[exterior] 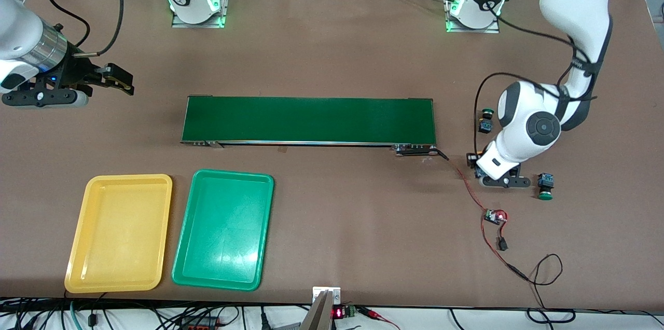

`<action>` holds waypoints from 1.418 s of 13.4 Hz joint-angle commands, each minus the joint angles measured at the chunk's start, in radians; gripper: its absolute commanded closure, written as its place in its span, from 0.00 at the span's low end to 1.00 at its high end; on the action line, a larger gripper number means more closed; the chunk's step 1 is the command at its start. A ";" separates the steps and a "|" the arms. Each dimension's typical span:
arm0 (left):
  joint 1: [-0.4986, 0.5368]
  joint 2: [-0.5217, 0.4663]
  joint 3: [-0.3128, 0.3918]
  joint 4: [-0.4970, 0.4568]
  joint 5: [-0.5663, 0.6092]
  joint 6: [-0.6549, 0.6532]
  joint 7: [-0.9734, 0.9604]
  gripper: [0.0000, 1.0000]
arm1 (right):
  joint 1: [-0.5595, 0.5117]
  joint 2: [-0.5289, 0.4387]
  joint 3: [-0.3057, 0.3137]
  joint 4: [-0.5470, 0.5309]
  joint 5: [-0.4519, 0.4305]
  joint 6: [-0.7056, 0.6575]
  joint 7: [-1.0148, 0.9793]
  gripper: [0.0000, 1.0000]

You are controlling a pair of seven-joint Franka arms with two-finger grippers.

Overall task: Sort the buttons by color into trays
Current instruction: 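Carry the yellow button with the left gripper onto the conveyor belt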

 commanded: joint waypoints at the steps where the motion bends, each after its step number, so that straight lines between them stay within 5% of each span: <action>1: -0.030 -0.139 -0.101 -0.027 0.023 -0.168 -0.092 0.79 | 0.004 -0.006 0.001 -0.011 0.011 0.011 0.014 0.00; 5: -0.044 -0.127 -0.305 -0.028 0.029 -0.187 -0.352 0.79 | 0.017 -0.006 0.001 -0.011 0.011 0.012 0.014 0.00; 10: -0.099 -0.032 -0.308 -0.053 0.030 -0.028 -0.434 0.75 | 0.017 -0.002 0.001 -0.011 0.011 0.012 0.014 0.00; 11: -0.099 -0.030 -0.305 -0.059 0.032 -0.023 -0.439 0.61 | 0.017 0.000 0.001 -0.011 0.011 0.012 0.014 0.00; 13: -0.093 -0.044 -0.308 -0.057 0.032 -0.034 -0.443 0.01 | 0.019 0.000 0.001 -0.011 0.011 0.012 0.016 0.00; 19: -0.017 -0.124 -0.302 0.151 0.032 -0.389 -0.396 0.00 | 0.019 0.000 0.001 -0.011 0.011 0.011 0.016 0.00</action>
